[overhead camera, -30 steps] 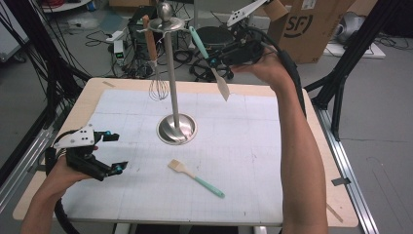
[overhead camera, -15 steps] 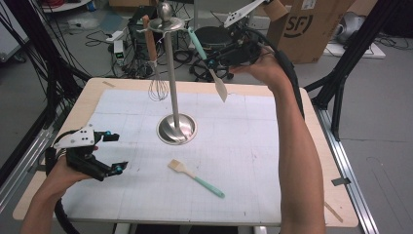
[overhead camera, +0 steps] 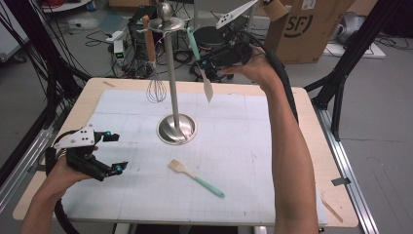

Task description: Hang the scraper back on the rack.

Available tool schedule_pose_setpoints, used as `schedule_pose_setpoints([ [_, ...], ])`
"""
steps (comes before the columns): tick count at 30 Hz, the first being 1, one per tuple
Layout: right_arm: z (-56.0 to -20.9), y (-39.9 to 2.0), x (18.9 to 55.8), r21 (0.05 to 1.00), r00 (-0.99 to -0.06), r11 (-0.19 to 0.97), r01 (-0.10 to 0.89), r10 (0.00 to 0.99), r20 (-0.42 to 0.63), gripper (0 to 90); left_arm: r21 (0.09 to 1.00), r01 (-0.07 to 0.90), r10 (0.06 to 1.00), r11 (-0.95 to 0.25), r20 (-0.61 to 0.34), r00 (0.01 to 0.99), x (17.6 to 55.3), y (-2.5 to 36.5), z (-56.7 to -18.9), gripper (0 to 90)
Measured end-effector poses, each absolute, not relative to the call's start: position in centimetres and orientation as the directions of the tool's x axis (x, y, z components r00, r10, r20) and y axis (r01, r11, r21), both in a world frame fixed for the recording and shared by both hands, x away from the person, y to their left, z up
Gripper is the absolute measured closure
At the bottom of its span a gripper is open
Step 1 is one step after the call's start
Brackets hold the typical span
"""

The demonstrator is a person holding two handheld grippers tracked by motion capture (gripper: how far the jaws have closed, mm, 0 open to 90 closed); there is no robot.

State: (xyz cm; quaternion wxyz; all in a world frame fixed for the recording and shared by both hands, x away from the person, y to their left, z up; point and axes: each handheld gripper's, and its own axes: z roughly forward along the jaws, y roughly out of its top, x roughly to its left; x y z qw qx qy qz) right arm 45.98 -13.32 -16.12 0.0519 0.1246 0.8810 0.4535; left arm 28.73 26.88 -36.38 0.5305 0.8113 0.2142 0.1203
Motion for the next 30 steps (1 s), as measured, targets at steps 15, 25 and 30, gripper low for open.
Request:
schedule_pose_setpoints([
  [15, -16.0, -14.0, 45.3, 0.803, -0.951, 0.565, 0.19, 0.311, 0.006, 24.5, 0.91, 0.234, 0.478, -0.341, -0.047, 0.877, 29.0, 27.3, -36.8, 1.7],
  [25, -15.6, -16.4, 44.2, 0.849, -0.955, 0.494, 0.185, 0.296, 0.036, 0.0, 0.918, 0.232, 0.494, -0.321, -0.046, 0.868, 29.0, 28.1, -36.6, 1.7],
  [30, -15.2, -17.4, 43.8, 0.854, -0.957, 0.492, 0.169, 0.29, 0.023, 0.0, 0.916, 0.239, 0.497, -0.321, -0.051, 0.866, 29.0, 28.1, -36.6, 1.7],
])
